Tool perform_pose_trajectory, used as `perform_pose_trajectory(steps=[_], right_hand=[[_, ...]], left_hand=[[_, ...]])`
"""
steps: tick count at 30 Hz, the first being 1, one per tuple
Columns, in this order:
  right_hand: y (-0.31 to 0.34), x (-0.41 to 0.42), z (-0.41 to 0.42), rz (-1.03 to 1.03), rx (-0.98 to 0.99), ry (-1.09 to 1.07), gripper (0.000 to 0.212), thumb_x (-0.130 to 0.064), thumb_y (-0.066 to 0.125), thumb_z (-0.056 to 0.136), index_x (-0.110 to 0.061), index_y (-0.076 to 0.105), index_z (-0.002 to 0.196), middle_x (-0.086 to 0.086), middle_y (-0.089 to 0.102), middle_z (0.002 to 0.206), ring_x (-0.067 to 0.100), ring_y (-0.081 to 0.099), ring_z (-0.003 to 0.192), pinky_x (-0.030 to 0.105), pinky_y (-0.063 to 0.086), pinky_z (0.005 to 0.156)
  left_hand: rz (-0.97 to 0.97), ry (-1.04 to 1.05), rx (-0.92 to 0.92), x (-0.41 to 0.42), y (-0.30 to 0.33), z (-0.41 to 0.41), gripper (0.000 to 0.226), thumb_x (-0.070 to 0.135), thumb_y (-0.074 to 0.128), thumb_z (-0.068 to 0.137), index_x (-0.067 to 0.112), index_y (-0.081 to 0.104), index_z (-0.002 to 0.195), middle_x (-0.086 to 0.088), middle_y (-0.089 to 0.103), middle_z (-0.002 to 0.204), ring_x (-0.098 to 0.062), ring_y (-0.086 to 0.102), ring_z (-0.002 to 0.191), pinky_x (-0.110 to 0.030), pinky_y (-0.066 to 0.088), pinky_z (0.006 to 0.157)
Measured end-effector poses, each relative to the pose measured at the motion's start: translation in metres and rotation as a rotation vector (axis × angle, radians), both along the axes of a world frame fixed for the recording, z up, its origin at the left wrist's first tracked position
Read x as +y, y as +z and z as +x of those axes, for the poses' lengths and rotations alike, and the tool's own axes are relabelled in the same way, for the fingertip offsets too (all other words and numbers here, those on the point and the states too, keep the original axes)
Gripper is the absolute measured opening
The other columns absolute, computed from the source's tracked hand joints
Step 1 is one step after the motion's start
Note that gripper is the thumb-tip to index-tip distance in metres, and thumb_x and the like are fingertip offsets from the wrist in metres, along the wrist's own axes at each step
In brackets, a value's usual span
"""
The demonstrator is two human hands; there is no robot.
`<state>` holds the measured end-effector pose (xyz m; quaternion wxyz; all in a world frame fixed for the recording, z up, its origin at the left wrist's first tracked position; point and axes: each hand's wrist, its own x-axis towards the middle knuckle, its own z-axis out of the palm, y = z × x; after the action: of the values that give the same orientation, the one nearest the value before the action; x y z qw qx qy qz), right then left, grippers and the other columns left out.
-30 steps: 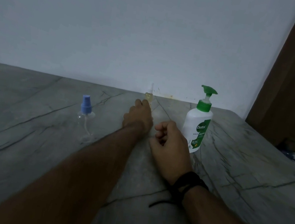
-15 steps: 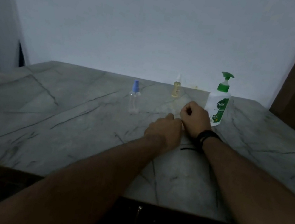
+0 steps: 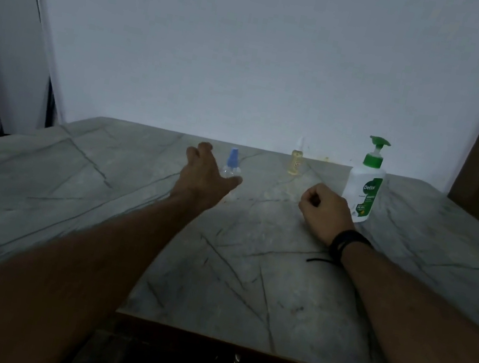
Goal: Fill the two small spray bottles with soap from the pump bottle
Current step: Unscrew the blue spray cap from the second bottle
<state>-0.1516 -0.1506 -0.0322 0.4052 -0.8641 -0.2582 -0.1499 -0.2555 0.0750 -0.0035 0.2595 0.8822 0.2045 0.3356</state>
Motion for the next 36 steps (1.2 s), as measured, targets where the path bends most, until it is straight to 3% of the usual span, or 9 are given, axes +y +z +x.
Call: perform_pose_trajectory(steps=[3, 7, 9, 12, 16, 18, 26, 30, 36], right_hand=[[-0.002, 0.000, 0.002, 0.021, 0.020, 0.016, 0.007, -0.020, 0.066, 0.088, -0.015, 0.063, 0.091, 0.001, 0.068, 0.090, 0.021, 0.062, 0.087, 0.034, 0.050, 0.083], [-0.005, 0.001, 0.008, 0.032, 0.024, 0.031, 0.011, -0.023, 0.068, 0.087, -0.017, 0.063, 0.095, -0.002, 0.066, 0.088, 0.019, 0.063, 0.086, 0.031, 0.049, 0.081], [-0.007, 0.002, 0.012, 0.024, 0.026, 0.047, 0.016, -0.025, 0.069, 0.086, -0.019, 0.063, 0.100, -0.004, 0.065, 0.088, 0.018, 0.063, 0.087, 0.030, 0.049, 0.080], [-0.004, 0.006, 0.016, -0.063, 0.062, 0.117, 0.042, -0.037, 0.075, 0.083, -0.022, 0.058, 0.119, -0.005, 0.066, 0.100, 0.014, 0.063, 0.091, 0.031, 0.052, 0.084], [-0.001, 0.015, 0.021, -0.133, 0.063, 0.173, 0.068, -0.043, 0.076, 0.082, -0.022, 0.047, 0.140, 0.001, 0.067, 0.122, 0.020, 0.064, 0.106, 0.035, 0.050, 0.094], [-0.002, 0.016, 0.023, -0.119, 0.047, 0.174, 0.065, -0.040, 0.074, 0.085, -0.021, 0.047, 0.141, 0.004, 0.067, 0.125, 0.023, 0.063, 0.111, 0.035, 0.049, 0.095], [-0.004, 0.012, 0.023, -0.056, 0.048, 0.193, 0.045, -0.033, 0.068, 0.090, -0.017, 0.056, 0.131, 0.003, 0.071, 0.113, 0.020, 0.065, 0.102, 0.039, 0.052, 0.091], [-0.002, 0.011, 0.020, -0.039, 0.075, 0.201, 0.044, -0.044, 0.067, 0.089, -0.017, 0.059, 0.123, -0.001, 0.070, 0.109, 0.015, 0.065, 0.097, 0.039, 0.053, 0.090], [-0.001, 0.011, 0.020, -0.049, 0.087, 0.195, 0.045, -0.043, 0.068, 0.089, -0.017, 0.058, 0.124, 0.000, 0.069, 0.112, 0.017, 0.064, 0.100, 0.040, 0.052, 0.093]], left_hand=[[-0.101, -0.026, 0.146, 0.003, -0.008, 0.022, 0.098, 0.060, 0.070, 0.074, 0.014, 0.019, 0.145, -0.013, 0.035, 0.147, -0.032, 0.049, 0.121, -0.038, 0.044, 0.088], [-0.103, -0.108, 0.124, -0.010, -0.021, 0.047, 0.046, 0.048, 0.058, 0.089, 0.018, 0.039, 0.119, -0.008, 0.059, 0.119, -0.021, 0.058, 0.089, -0.033, 0.048, 0.072], [-0.102, -0.177, 0.105, -0.023, -0.023, 0.057, 0.035, 0.048, 0.058, 0.089, 0.023, 0.042, 0.108, -0.002, 0.061, 0.107, -0.012, 0.058, 0.080, -0.028, 0.046, 0.062], [-0.042, -0.294, 0.106, -0.048, -0.022, 0.069, 0.041, 0.056, 0.062, 0.084, 0.025, 0.047, 0.106, 0.008, 0.060, 0.095, -0.004, 0.055, 0.075, -0.022, 0.038, 0.054], [-0.025, -0.417, 0.088, -0.069, -0.024, 0.085, 0.042, 0.055, 0.062, 0.083, 0.025, 0.050, 0.109, 0.005, 0.064, 0.099, -0.012, 0.061, 0.083, -0.033, 0.051, 0.069], [-0.040, -0.413, 0.058, -0.070, -0.027, 0.089, 0.043, 0.053, 0.063, 0.082, 0.023, 0.051, 0.110, 0.003, 0.065, 0.100, -0.015, 0.062, 0.085, -0.038, 0.052, 0.076], [-0.056, -0.432, -0.094, -0.070, -0.031, 0.089, 0.041, 0.056, 0.058, 0.083, 0.024, 0.060, 0.108, 0.008, 0.062, 0.101, -0.005, 0.057, 0.084, -0.023, 0.045, 0.069], [-0.283, -0.538, -0.220, -0.078, -0.022, 0.088, 0.033, 0.034, 0.050, 0.097, 0.022, 0.059, 0.126, 0.006, 0.064, 0.114, 0.001, 0.059, 0.093, -0.008, 0.044, 0.072], [-0.203, -0.511, -0.247, -0.080, -0.015, 0.086, 0.032, 0.020, 0.055, 0.095, 0.014, 0.061, 0.127, 0.001, 0.066, 0.115, -0.008, 0.060, 0.101, -0.001, 0.038, 0.075]])
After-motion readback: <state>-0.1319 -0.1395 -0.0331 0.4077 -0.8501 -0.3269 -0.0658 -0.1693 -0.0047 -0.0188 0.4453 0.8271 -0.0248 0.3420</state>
